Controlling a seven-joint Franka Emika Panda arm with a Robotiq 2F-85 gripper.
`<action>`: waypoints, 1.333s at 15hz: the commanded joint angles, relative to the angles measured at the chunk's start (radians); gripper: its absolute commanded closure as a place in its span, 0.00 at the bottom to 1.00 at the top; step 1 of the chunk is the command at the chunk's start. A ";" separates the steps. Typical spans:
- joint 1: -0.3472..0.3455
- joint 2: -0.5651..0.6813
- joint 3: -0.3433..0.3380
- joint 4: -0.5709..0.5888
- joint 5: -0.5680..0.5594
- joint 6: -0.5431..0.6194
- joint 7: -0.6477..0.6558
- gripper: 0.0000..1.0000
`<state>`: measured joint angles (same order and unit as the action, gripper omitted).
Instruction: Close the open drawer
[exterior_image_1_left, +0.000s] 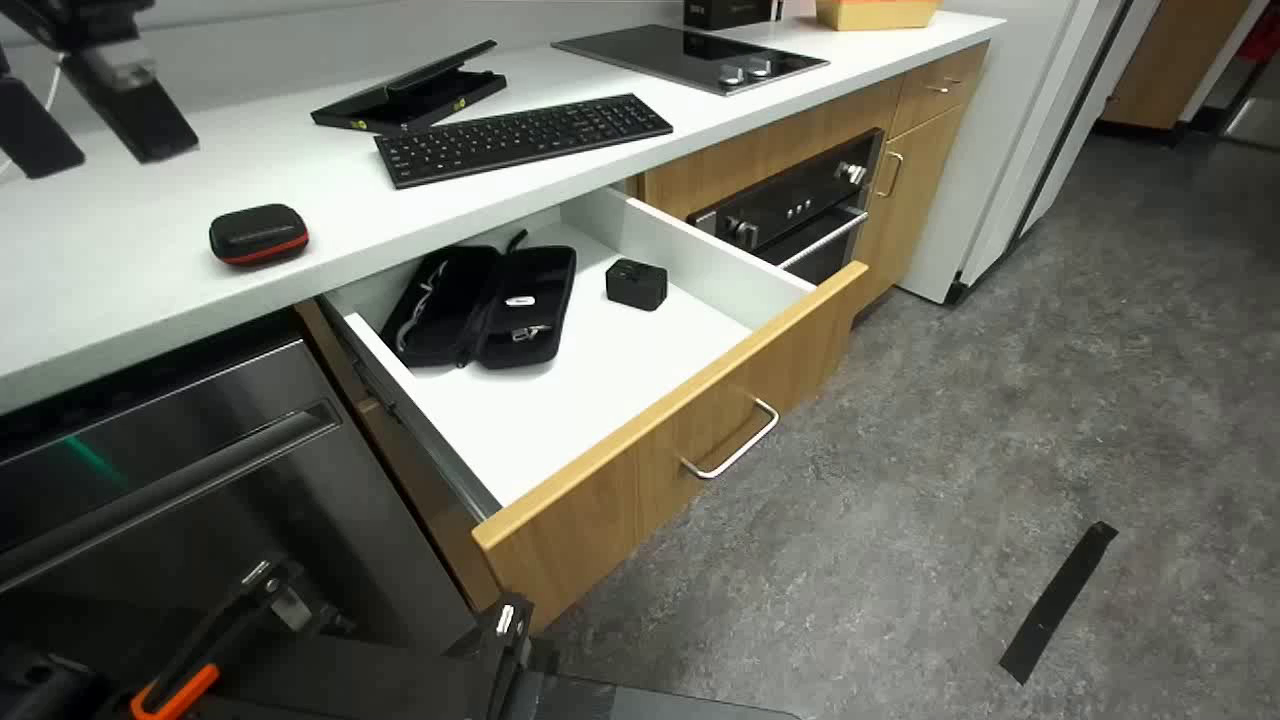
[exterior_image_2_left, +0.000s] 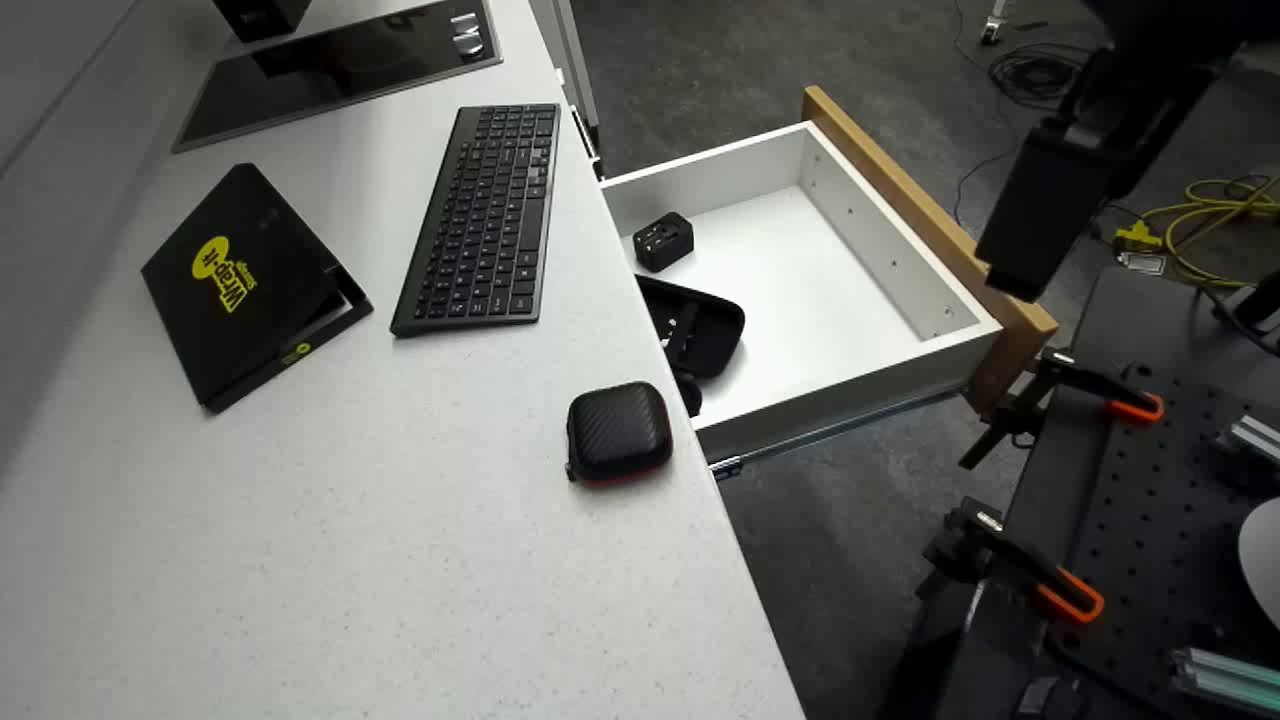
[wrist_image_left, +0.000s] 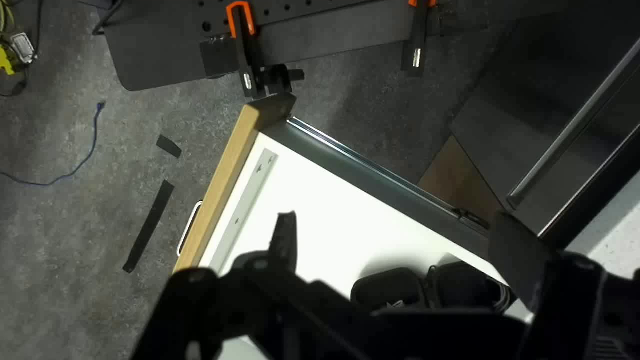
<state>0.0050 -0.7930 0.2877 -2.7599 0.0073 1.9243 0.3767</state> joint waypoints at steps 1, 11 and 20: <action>0.017 0.005 -0.016 0.001 -0.012 -0.002 0.011 0.00; -0.192 0.057 -0.276 -0.008 -0.167 0.081 -0.097 0.00; -0.531 0.513 -0.505 0.040 -0.383 0.499 -0.020 0.00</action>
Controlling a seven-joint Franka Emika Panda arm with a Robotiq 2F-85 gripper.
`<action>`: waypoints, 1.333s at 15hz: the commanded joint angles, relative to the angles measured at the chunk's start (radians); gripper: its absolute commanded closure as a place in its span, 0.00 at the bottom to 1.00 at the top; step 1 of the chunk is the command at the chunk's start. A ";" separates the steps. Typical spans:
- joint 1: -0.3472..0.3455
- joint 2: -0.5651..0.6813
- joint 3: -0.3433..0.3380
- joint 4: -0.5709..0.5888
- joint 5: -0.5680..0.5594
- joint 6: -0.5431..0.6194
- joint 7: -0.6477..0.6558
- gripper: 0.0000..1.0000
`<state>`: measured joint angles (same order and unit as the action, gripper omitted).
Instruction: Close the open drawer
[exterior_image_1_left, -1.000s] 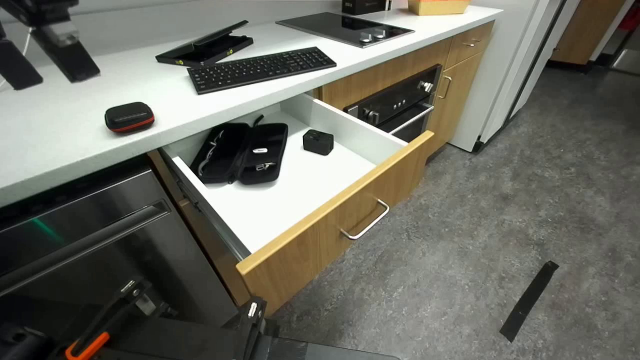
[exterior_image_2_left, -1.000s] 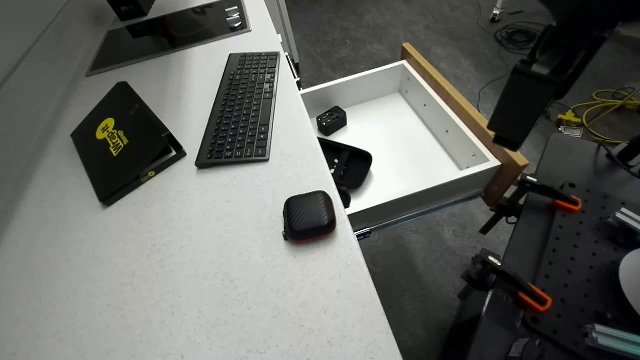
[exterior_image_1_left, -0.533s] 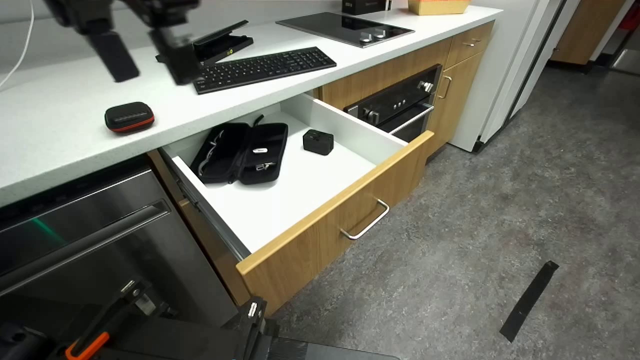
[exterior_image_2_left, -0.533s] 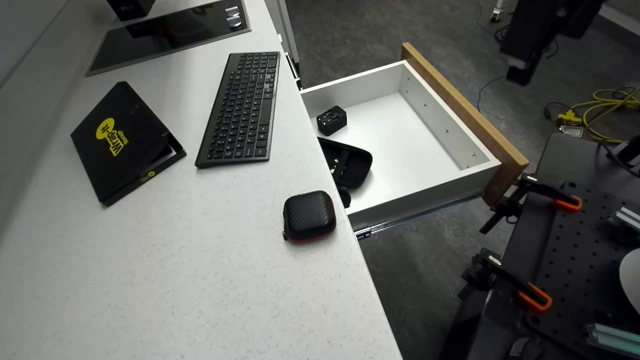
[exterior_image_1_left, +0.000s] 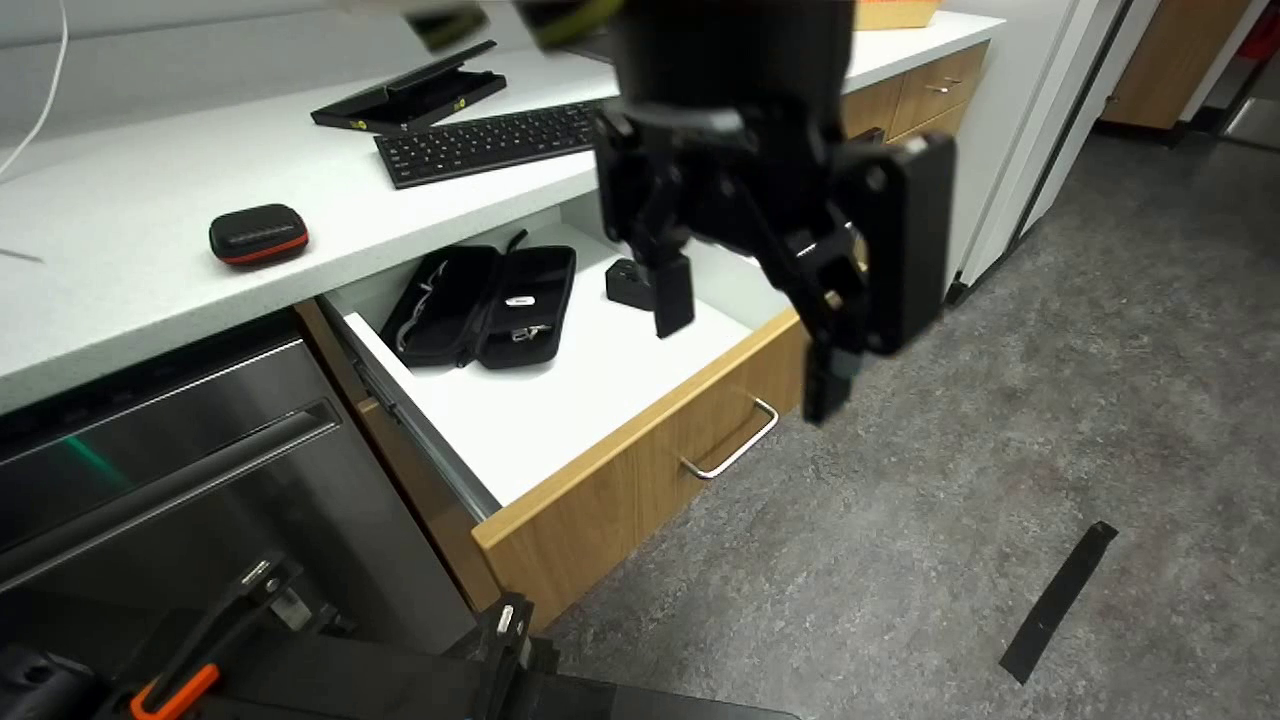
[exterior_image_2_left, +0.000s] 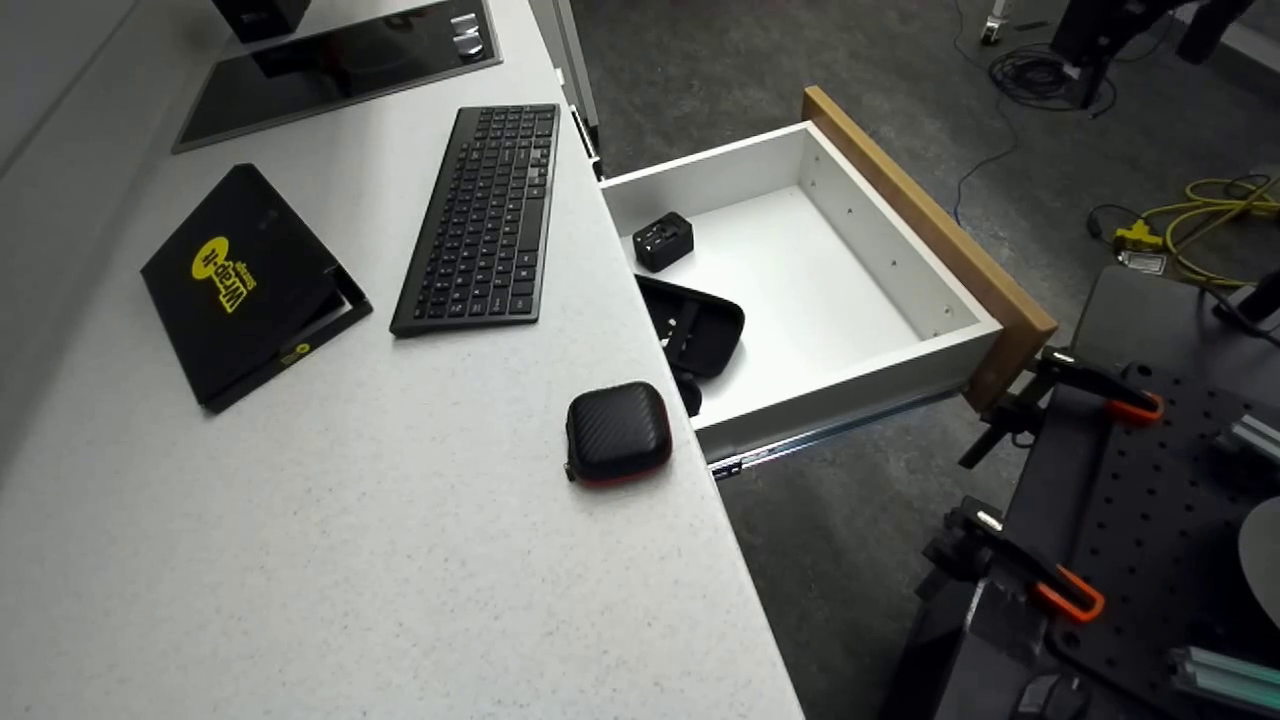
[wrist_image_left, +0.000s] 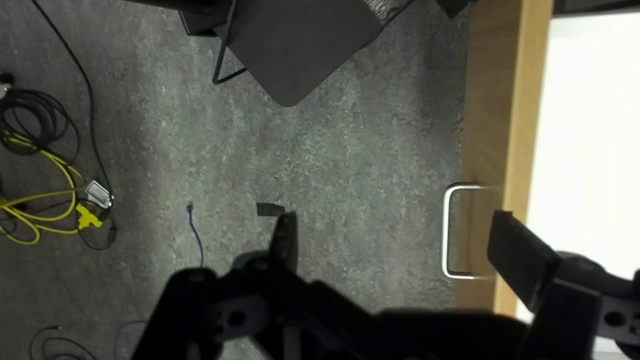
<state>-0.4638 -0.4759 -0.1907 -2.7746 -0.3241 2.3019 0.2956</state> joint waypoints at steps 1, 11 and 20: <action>-0.074 0.254 -0.037 0.076 -0.051 0.154 0.077 0.00; -0.046 0.246 -0.071 0.061 -0.026 0.138 0.044 0.00; -0.005 0.666 -0.124 0.292 -0.014 0.500 0.363 0.00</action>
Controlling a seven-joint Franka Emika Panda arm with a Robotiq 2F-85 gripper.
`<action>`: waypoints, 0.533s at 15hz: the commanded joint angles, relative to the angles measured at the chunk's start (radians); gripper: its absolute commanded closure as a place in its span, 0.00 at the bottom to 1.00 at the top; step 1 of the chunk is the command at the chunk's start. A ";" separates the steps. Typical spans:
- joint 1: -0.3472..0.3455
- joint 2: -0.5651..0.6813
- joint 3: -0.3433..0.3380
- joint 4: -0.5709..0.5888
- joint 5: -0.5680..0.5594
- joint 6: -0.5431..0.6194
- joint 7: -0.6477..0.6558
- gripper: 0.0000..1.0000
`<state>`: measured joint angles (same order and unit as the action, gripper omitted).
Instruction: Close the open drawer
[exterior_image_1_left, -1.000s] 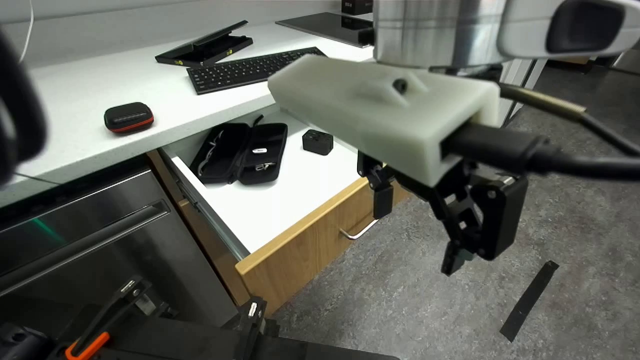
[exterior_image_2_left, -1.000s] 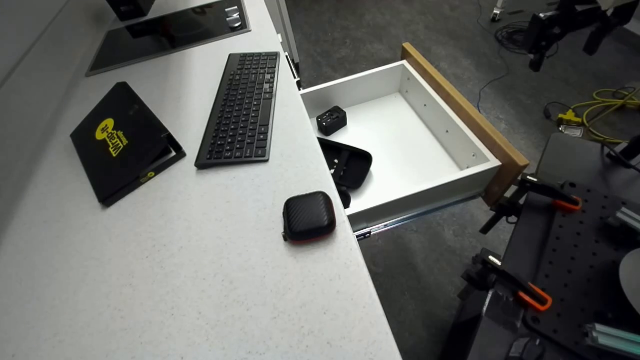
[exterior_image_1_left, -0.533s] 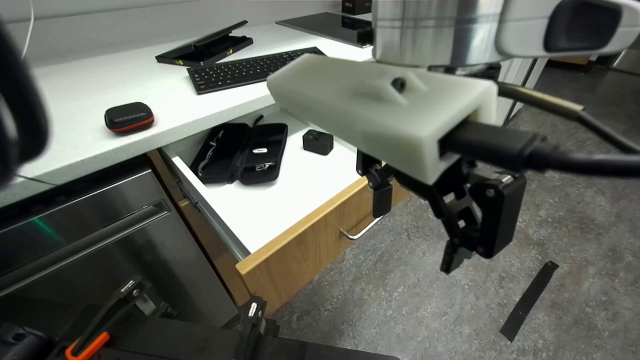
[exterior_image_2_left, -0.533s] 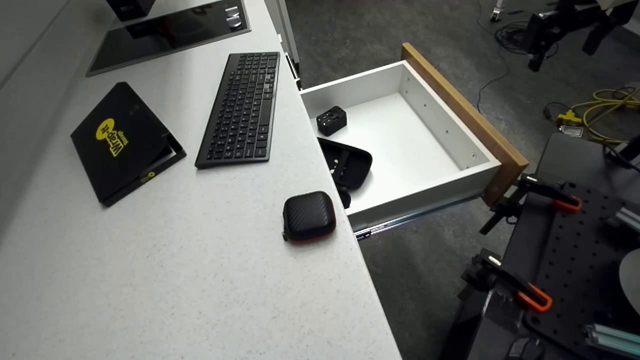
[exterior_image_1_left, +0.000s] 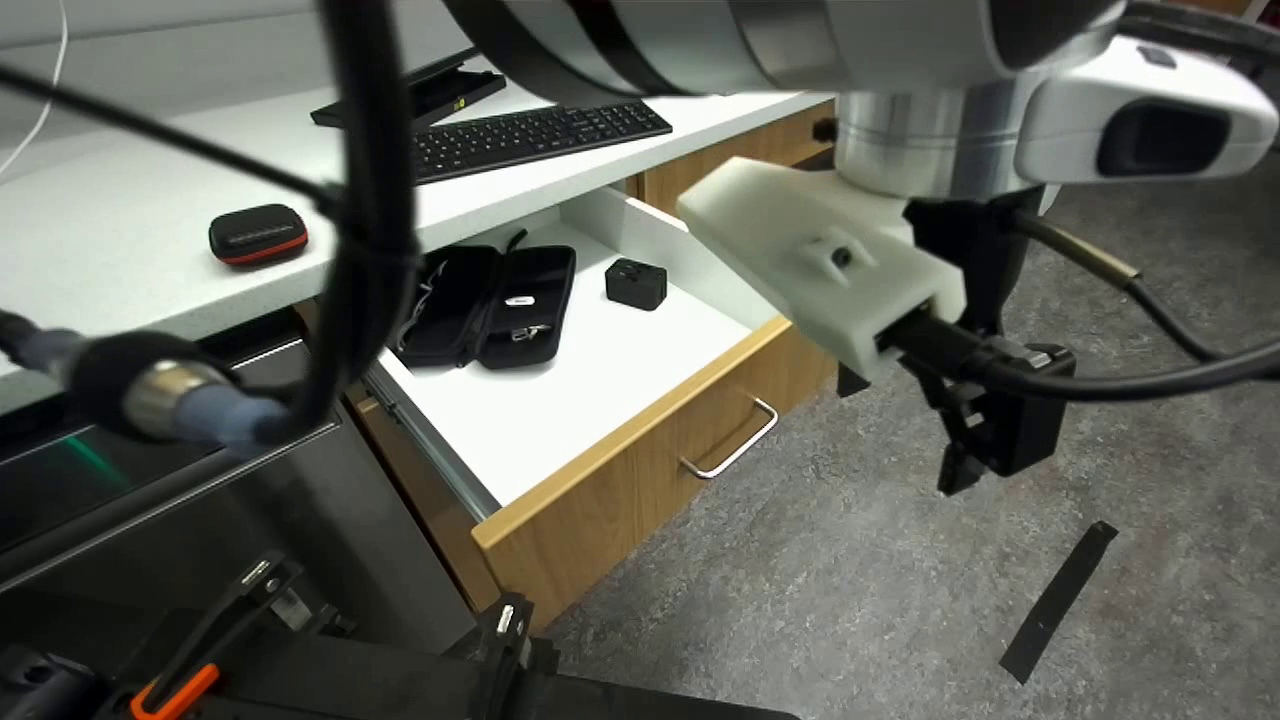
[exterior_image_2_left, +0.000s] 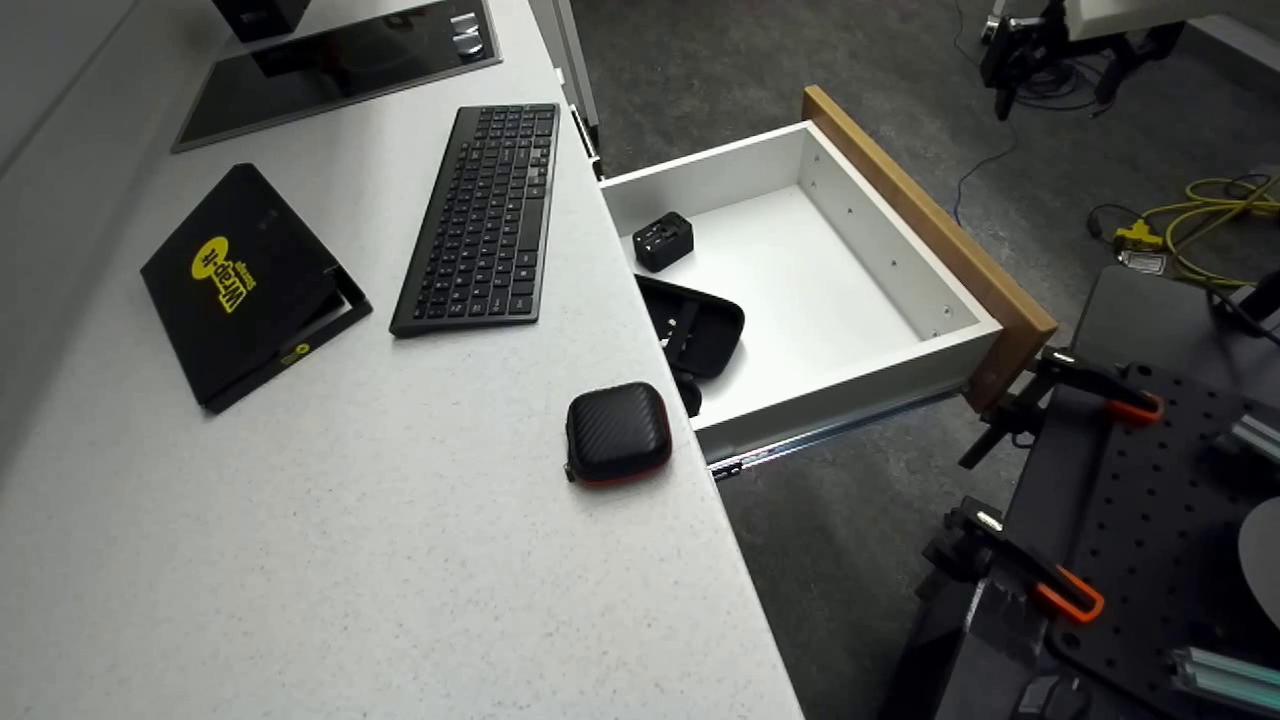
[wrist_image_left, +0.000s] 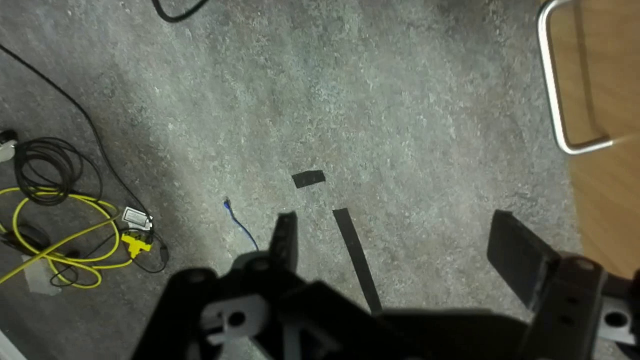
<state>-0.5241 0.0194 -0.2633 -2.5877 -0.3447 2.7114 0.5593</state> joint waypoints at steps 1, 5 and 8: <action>0.079 0.215 -0.070 0.128 0.032 0.108 0.108 0.00; 0.148 0.367 -0.083 0.214 0.233 0.107 0.054 0.00; 0.191 0.454 -0.070 0.274 0.340 0.105 0.036 0.00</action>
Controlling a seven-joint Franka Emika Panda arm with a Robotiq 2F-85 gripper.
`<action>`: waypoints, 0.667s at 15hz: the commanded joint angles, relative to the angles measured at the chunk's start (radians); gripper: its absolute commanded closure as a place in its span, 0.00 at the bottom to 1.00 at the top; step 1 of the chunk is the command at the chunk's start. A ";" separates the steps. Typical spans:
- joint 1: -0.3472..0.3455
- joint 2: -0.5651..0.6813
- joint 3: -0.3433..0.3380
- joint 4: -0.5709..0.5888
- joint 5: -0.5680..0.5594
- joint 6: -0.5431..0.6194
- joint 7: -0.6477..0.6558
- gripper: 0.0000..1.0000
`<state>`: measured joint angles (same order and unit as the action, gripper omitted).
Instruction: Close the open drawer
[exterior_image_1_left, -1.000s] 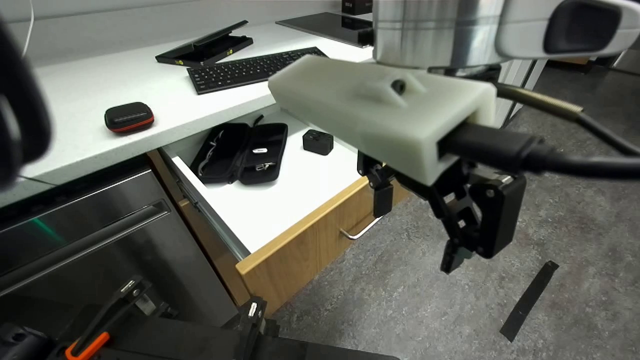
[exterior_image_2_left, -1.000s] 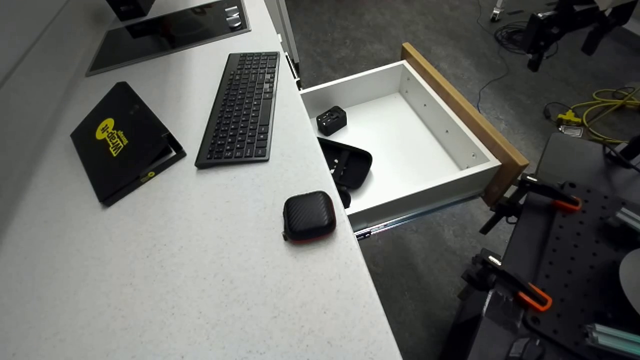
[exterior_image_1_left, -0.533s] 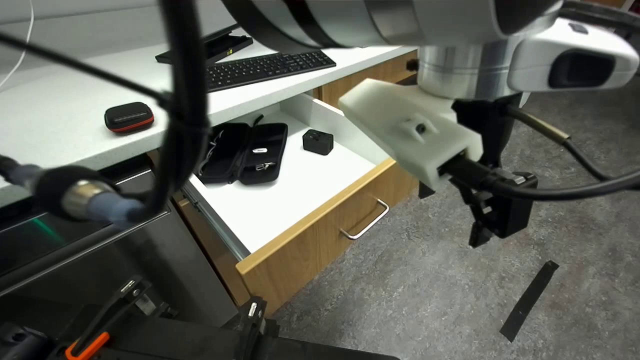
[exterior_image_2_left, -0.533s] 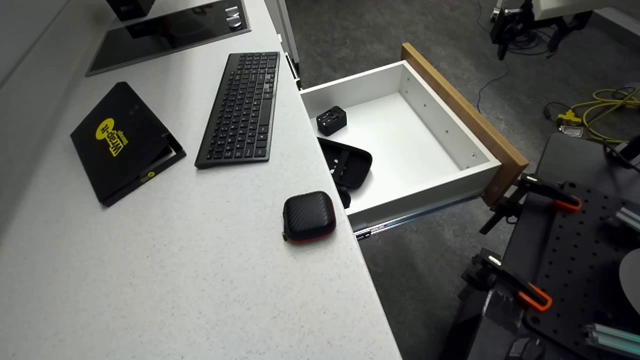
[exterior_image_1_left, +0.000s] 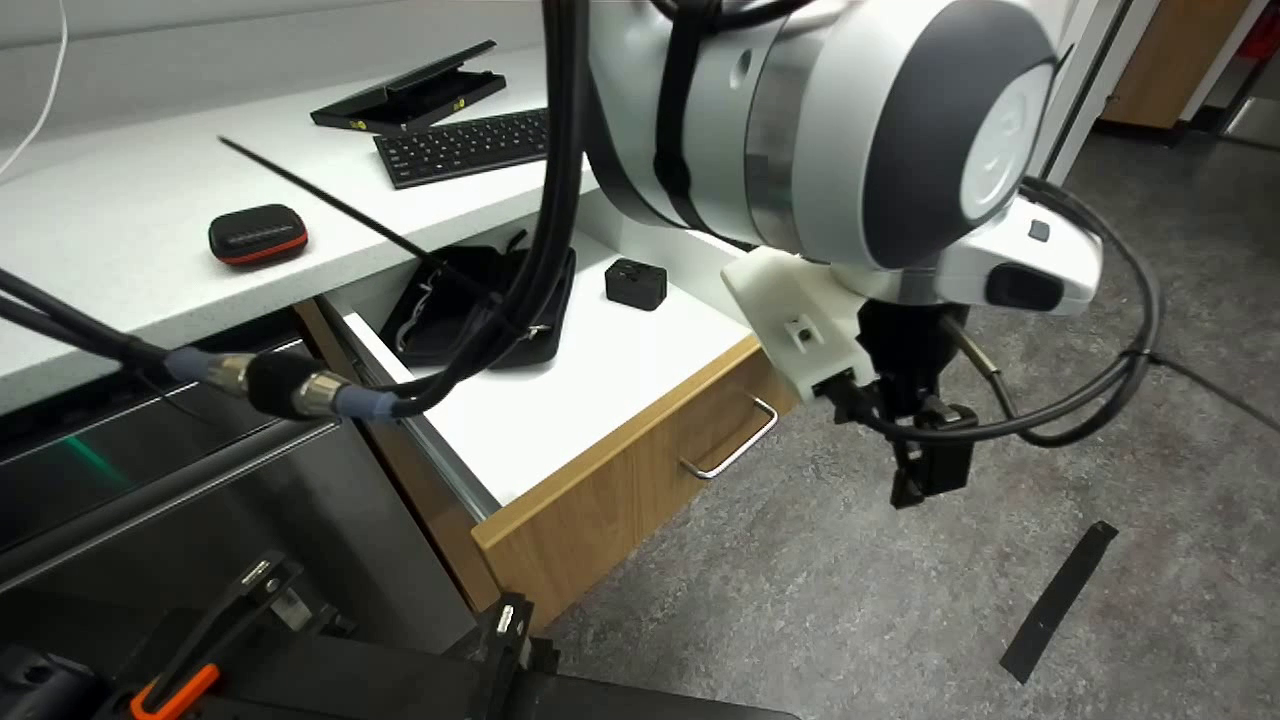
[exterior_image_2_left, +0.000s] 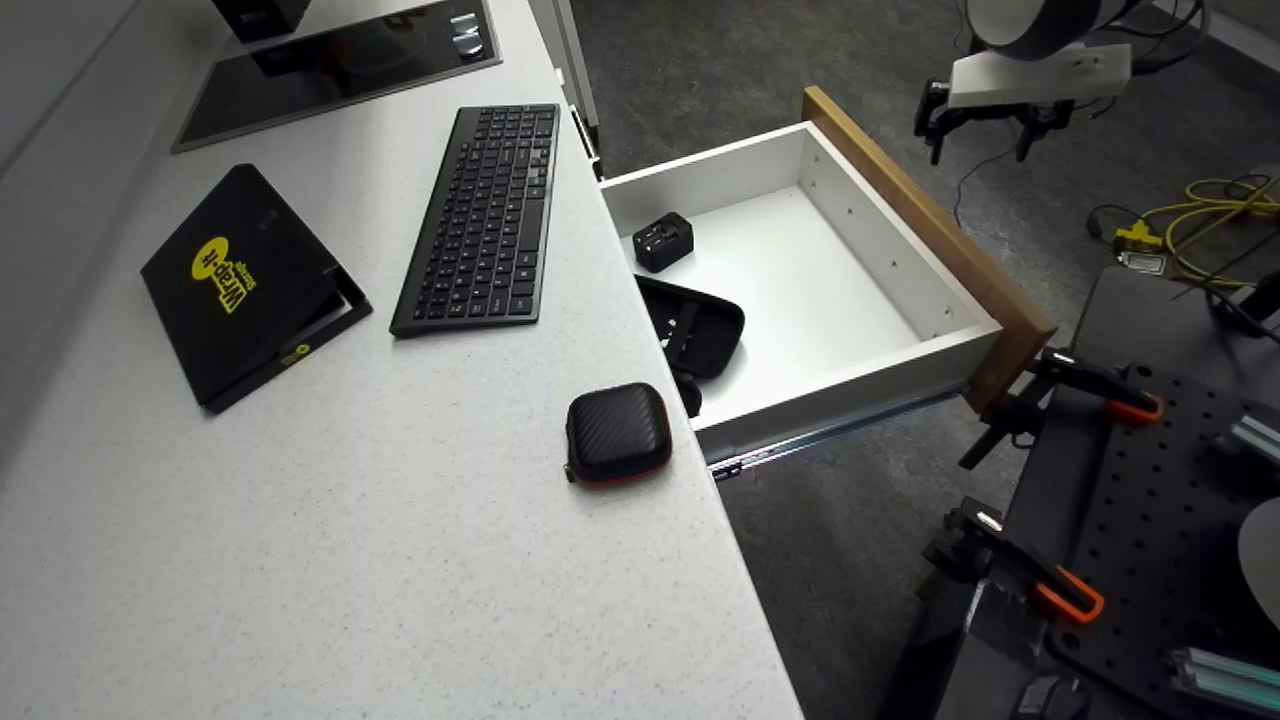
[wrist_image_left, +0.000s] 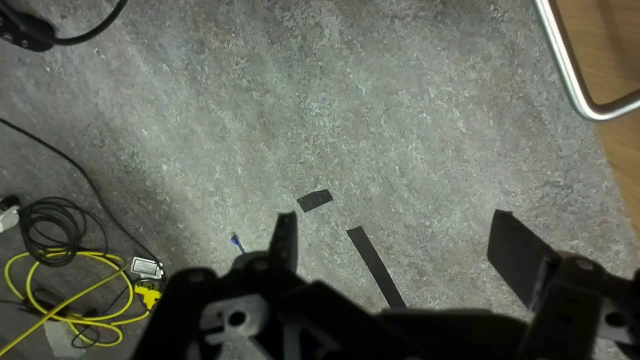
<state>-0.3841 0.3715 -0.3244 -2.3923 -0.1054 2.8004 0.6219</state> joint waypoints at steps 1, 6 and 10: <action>0.061 0.119 -0.001 0.092 0.130 0.017 -0.037 0.00; 0.124 0.171 0.018 0.136 0.195 -0.013 -0.085 0.00; 0.118 0.118 0.115 0.103 0.256 -0.034 -0.210 0.00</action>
<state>-0.2766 0.5264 -0.2728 -2.2794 0.0765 2.7987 0.5116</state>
